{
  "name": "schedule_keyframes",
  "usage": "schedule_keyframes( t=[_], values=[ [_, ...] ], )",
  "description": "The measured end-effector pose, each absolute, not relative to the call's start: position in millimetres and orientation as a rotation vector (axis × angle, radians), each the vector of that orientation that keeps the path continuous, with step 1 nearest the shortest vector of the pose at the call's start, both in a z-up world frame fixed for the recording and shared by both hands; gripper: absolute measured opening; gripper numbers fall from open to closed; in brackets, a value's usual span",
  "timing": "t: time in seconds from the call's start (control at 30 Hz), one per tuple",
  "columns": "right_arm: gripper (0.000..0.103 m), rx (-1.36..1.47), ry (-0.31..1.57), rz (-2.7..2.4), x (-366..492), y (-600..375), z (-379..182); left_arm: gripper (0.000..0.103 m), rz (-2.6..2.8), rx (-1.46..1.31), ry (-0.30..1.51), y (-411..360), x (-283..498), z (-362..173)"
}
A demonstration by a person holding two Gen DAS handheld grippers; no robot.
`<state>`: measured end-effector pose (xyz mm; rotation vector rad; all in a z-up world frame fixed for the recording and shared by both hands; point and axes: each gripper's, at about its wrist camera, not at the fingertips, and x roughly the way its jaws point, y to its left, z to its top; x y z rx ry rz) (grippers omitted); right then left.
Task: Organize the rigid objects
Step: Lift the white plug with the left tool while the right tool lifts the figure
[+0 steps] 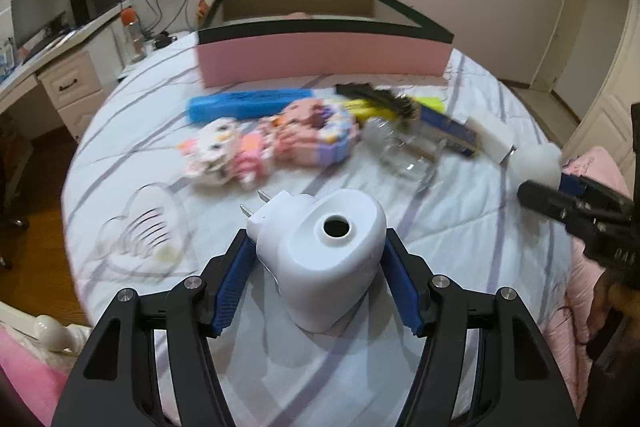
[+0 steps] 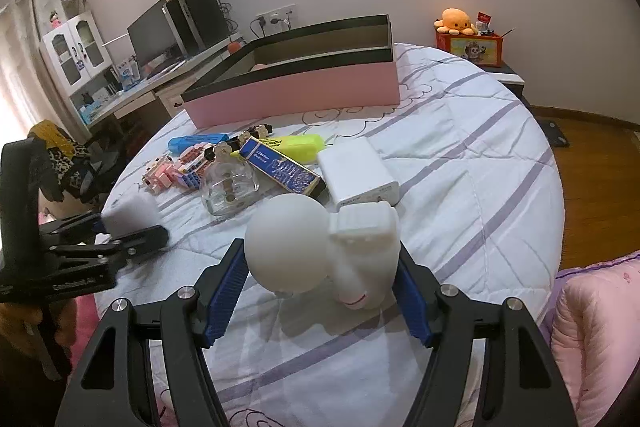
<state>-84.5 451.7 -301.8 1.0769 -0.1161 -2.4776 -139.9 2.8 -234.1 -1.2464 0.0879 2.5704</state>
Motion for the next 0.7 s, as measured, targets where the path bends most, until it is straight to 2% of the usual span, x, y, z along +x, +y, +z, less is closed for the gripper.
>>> schedule_keyframes(
  t=[0.23, 0.3, 0.33, 0.7],
  values=[
    [0.070, 1.079, -0.049, -2.483, -82.3, 434.2, -302.7, 0.072, 2.581, -1.257, 0.021, -16.5, -135.5, -238.5],
    [0.071, 1.081, -0.032, -2.489, -81.6, 432.2, -303.6, 0.072, 2.587, -1.246, 0.031, -15.1, -135.6, -239.2],
    [0.071, 1.083, -0.029, -2.490, -81.8, 432.7, -303.9, 0.068, 2.589, -1.238, 0.028, -14.6, -136.2, -239.3],
    [0.069, 1.078, -0.057, -2.482, -80.6, 436.8, -301.5, 0.067, 2.559, -1.165, 0.018, -13.9, -132.0, -226.6]
  ],
)
